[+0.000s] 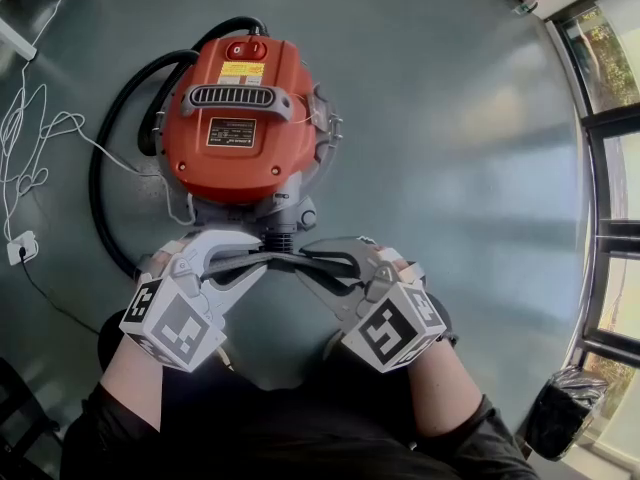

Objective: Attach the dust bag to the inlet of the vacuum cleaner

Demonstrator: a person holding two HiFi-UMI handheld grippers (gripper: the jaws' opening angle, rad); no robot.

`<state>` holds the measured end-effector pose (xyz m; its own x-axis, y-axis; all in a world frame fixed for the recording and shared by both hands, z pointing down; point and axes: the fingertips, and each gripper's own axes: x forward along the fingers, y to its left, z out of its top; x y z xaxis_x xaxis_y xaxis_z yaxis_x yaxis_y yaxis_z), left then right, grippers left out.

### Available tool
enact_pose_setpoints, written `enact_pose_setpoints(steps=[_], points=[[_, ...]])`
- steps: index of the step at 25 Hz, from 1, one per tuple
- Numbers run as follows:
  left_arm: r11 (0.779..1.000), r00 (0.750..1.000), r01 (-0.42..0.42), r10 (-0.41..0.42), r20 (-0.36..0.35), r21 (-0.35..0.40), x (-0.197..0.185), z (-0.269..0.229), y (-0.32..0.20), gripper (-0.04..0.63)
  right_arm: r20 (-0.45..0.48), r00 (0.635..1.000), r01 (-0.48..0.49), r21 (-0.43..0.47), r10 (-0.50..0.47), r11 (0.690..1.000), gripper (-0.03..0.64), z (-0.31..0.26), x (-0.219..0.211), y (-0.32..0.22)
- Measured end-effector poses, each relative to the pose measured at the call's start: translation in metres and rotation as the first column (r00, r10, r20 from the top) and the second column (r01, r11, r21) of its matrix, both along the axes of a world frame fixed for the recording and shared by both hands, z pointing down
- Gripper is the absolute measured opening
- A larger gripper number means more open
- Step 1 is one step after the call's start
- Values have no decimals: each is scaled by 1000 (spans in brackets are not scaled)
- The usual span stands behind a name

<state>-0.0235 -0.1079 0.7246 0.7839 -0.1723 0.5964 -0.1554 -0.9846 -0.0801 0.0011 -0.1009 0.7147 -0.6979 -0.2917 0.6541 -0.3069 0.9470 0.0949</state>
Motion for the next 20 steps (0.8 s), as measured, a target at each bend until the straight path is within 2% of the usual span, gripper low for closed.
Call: enact_pose_setpoints(steps=[5,11,20], points=[[1000,1000,10,-10,-28,-18,-2,-6,4,90,-20,1000,11,21,-11,1000,72,2,-3,-6],[999,998,39,-39,-43,-10,-10,-9,2,91,-2,1000,6,25,-6,1000,83,6,-8,-9],[1000,1000,3,-3,2,30,-2,0,-3,112,-4,1000,-24,-11,24,1000,80,6,0,-3]])
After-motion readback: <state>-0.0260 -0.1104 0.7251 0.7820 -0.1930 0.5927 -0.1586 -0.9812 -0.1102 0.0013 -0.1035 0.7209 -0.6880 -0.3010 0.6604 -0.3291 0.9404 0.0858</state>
